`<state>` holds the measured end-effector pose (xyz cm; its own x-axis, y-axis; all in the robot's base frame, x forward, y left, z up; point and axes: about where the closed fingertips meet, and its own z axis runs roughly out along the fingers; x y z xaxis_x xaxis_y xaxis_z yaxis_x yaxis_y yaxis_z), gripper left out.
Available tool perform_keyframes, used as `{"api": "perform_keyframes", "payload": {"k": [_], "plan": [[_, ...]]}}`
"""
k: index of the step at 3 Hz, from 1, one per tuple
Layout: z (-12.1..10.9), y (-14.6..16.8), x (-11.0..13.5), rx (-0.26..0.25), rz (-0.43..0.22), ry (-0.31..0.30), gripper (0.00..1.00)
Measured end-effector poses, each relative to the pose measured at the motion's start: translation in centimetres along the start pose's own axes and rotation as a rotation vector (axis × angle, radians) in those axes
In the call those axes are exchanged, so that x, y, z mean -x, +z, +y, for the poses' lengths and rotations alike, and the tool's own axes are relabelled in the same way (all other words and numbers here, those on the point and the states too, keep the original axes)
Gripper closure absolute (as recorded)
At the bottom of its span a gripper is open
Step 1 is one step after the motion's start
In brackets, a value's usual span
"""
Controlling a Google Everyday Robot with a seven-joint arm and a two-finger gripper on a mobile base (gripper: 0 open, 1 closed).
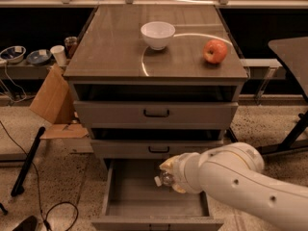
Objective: Pick water bottle from bottom drawer and place on counter
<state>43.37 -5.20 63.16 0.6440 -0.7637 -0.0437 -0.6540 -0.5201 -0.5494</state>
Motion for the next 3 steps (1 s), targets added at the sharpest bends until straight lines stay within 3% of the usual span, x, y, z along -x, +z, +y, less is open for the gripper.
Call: {"api": "perform_keyframes", "payload": {"k": [1,2,3], "plan": [[-0.9,-5.0,-0.2,-0.066,0.071,-0.004,1.0],[-3.7,-9.5,0.2,-0.12,0.122,-0.042,1.0],[-8.9,-14.0,1.3,-0.196,0.147,-0.103,1.0]]}}
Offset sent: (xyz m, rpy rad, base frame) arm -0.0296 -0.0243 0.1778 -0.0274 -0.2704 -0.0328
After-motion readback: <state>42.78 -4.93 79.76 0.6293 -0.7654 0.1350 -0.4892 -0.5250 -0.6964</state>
